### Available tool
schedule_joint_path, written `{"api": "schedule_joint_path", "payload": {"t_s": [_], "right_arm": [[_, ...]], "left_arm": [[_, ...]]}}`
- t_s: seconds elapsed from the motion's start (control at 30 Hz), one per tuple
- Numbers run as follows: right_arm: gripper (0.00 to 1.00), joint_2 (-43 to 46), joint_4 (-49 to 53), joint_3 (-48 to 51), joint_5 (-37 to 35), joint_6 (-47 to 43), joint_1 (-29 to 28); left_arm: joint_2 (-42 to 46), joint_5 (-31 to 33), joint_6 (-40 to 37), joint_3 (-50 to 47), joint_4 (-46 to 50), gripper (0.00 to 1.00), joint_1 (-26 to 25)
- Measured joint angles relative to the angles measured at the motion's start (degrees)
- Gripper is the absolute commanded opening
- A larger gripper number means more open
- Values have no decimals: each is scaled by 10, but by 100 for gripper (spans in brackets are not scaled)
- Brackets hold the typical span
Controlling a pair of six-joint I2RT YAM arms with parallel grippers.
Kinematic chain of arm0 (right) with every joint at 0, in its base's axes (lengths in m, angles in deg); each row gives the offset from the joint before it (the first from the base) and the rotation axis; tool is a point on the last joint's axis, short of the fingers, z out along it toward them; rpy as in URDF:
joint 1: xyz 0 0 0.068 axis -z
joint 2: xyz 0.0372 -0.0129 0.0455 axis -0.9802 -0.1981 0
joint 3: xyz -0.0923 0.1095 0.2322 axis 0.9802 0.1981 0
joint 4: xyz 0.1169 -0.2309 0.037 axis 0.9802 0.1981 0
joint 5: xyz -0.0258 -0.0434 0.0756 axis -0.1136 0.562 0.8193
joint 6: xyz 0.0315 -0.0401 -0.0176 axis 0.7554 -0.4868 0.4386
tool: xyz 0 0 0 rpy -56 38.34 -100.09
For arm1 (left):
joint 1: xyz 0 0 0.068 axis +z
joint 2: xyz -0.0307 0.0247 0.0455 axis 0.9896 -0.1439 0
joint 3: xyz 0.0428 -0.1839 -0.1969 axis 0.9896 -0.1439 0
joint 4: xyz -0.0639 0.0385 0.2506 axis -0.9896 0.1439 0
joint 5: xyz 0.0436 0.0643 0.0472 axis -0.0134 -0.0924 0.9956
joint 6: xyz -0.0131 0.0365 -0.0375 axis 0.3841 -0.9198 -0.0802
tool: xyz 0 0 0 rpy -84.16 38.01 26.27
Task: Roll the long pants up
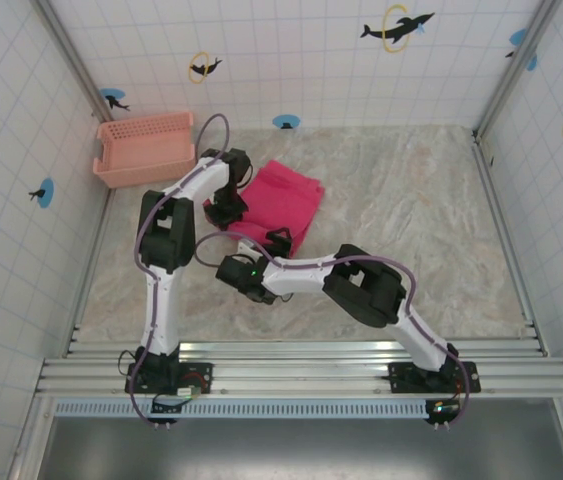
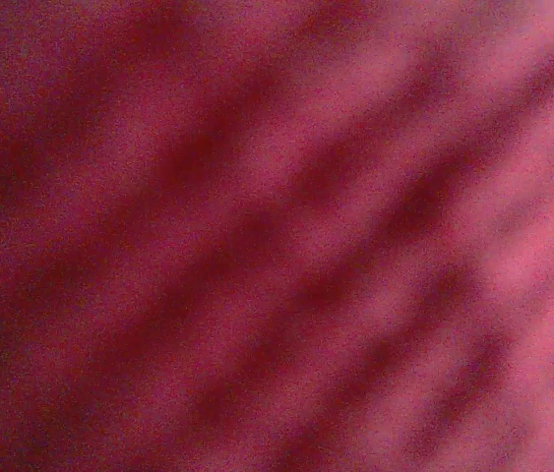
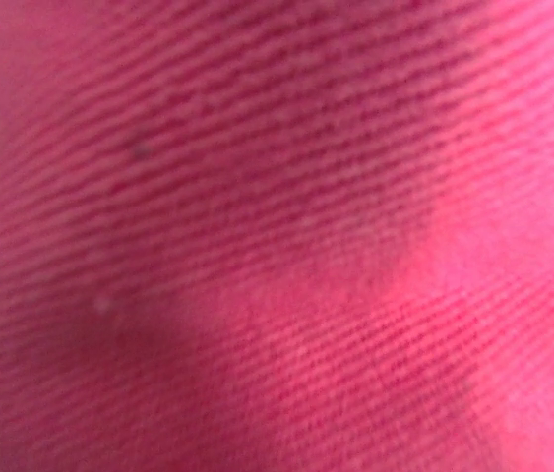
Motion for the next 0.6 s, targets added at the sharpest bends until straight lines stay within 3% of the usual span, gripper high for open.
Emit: {"api": "schedule_joint_path", "payload": {"t_s": [0.07,0.17,0.23,0.3,0.43,0.47,0.53,0.57,0.6], "right_arm": [[95,-7,-3,-3,-12,-2,1],[68,-21,-12,-7,-19,-4,1],[42,-33,-17,-9,-20,-10,1],[0,-42,-26,-9,-17,-10,0],[0,-44,-33,-9,-6,-15,0],[0,-44,-34,-9,3,-15,1],[0,-42,-33,-9,30,-17,5],[0,-38,-30,-7,41,-19,7],[0,-28,-28,-3,61,-21,12]], "left_arm": [[-2,2,-1,1,11,0,0],[-2,5,-1,1,21,0,0],[-3,8,-1,1,23,0,0],[-5,10,-1,1,24,0,0],[-1,14,-10,-7,11,0,-3],[11,14,-19,-26,-10,11,-3],[63,14,-36,-104,-89,72,-2],[99,13,-46,-158,-139,97,-2],[142,10,-55,-217,-192,98,2]]}}
